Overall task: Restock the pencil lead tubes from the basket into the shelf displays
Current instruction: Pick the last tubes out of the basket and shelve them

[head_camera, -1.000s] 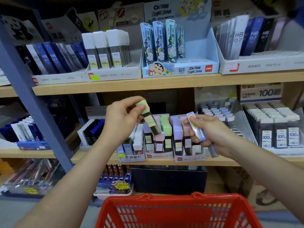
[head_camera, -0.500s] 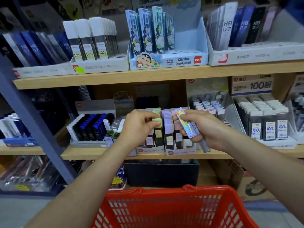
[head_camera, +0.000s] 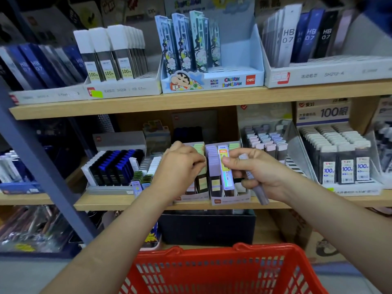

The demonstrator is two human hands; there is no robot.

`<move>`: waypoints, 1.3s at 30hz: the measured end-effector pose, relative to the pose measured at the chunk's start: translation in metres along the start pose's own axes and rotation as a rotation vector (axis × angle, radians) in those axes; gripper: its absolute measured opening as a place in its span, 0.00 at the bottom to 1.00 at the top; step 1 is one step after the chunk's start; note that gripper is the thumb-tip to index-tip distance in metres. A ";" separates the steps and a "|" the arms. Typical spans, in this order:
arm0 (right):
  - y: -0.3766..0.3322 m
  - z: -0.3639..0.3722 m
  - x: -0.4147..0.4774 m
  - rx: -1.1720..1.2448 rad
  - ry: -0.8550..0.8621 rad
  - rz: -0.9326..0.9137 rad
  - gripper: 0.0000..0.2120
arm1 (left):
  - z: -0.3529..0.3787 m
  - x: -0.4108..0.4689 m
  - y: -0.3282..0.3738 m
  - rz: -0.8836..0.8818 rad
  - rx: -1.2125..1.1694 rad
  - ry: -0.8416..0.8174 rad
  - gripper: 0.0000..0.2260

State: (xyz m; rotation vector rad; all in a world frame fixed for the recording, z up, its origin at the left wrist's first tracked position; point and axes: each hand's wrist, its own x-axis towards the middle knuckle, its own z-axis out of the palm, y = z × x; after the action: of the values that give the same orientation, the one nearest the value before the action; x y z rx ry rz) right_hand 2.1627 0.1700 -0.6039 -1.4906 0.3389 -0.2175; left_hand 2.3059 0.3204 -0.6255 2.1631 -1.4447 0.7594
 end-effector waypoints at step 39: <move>-0.009 0.086 0.004 0.101 -0.125 0.020 0.11 | -0.098 -0.044 -0.066 -0.412 -0.091 -0.249 0.07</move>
State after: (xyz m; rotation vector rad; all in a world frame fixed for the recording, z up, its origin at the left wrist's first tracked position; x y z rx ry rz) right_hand 2.1969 0.2481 -0.5917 -1.3937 0.2392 -0.1232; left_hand 2.3335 0.4359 -0.5826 2.4340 -1.0560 0.2802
